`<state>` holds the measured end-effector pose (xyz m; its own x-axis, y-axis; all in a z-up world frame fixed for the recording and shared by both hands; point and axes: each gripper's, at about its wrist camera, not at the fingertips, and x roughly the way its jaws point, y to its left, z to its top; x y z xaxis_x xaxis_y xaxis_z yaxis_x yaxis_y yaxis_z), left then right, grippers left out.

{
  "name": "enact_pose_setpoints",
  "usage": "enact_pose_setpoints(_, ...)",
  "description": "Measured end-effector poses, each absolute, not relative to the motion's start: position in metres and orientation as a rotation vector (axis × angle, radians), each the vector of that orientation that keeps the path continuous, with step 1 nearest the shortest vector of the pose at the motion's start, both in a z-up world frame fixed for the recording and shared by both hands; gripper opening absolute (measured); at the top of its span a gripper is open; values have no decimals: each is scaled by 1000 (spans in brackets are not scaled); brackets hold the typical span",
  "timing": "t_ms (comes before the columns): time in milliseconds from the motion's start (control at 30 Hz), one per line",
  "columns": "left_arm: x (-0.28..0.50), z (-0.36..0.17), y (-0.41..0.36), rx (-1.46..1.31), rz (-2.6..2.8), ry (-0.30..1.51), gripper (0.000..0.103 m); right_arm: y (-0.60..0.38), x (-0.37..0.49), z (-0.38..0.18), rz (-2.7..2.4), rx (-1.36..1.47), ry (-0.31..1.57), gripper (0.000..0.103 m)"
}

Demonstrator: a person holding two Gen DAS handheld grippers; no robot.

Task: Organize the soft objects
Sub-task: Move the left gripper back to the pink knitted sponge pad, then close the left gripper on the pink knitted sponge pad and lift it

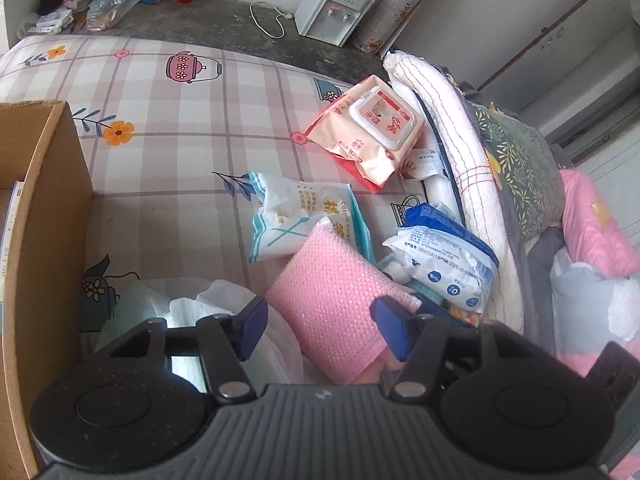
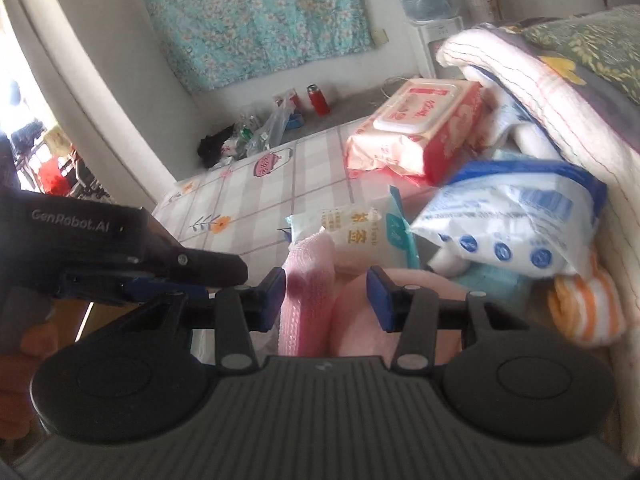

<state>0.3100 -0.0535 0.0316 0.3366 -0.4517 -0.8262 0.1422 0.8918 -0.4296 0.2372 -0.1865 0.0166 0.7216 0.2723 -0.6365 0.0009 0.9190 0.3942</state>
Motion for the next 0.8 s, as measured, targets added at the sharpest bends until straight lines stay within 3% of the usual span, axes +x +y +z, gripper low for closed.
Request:
enact_pose_setpoints(67, 309, 32, -51, -316, -394, 1167, 60, -186, 242, 17, 184, 394, 761, 24)
enact_pose_setpoints(500, 288, 39, -58, -390, -487, 1159, 60, -238, 172, 29, 112, 648, 607, 22)
enact_pose_setpoints(800, 285, 13, -84, -439, -534, 1236, 59, -255, 140, 0, 59, 762, 595, 22)
